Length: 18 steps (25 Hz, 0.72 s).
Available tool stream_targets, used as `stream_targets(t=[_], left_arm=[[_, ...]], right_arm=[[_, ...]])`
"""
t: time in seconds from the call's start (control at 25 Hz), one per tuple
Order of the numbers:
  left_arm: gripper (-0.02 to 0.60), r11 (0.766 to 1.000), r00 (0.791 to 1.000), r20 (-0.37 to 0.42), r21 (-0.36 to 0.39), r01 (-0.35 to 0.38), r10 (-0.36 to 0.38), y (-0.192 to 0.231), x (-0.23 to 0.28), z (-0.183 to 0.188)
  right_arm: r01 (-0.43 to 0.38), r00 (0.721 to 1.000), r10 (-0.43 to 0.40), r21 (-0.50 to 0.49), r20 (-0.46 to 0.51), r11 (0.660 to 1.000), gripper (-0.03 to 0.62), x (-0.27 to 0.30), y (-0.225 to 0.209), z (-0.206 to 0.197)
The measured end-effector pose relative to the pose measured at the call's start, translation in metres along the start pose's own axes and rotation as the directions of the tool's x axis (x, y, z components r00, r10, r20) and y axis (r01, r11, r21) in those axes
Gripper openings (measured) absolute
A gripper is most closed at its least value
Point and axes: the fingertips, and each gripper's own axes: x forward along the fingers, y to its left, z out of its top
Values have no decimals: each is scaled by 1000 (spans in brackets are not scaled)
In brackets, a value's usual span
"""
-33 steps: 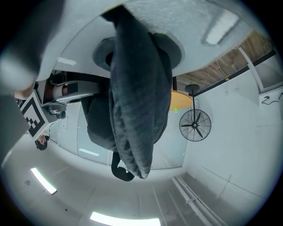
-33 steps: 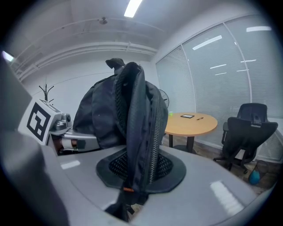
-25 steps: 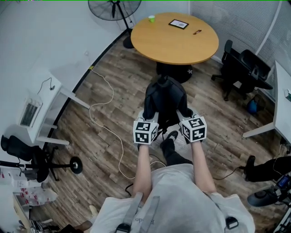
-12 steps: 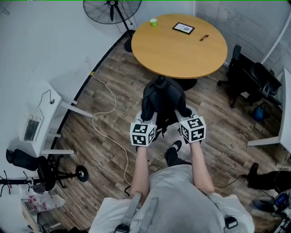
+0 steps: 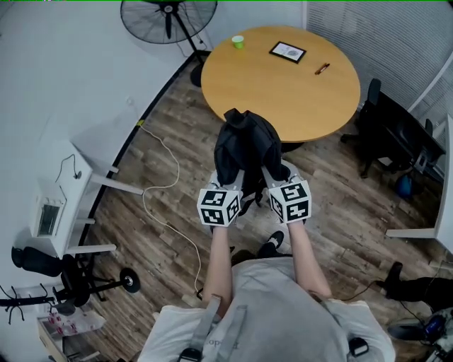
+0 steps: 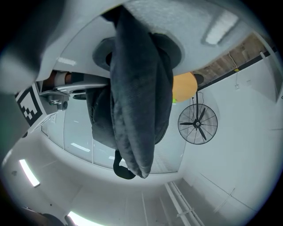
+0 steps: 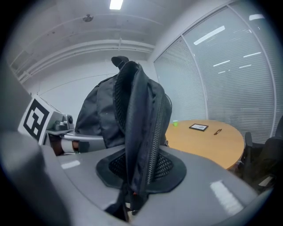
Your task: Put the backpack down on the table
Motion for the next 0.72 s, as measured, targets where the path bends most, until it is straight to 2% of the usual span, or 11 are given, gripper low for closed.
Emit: stream_targets(t=[0.2,0.48,0.72], left_arm=[[64,1000,1000,10,-3,24,-24,-3,21,17],[64,996,996,44,-38,79,-77,-8,52,33],[64,993,993,56,-46,111,-108,-2,91,52]], right_arm=[[26,1000,-26,-9,13,1000,69,9,-13,16],[87,996,-86,-71,15,994,71,22,-30,34],[112,994,-111,-81,19,990,71,46,-57,52]])
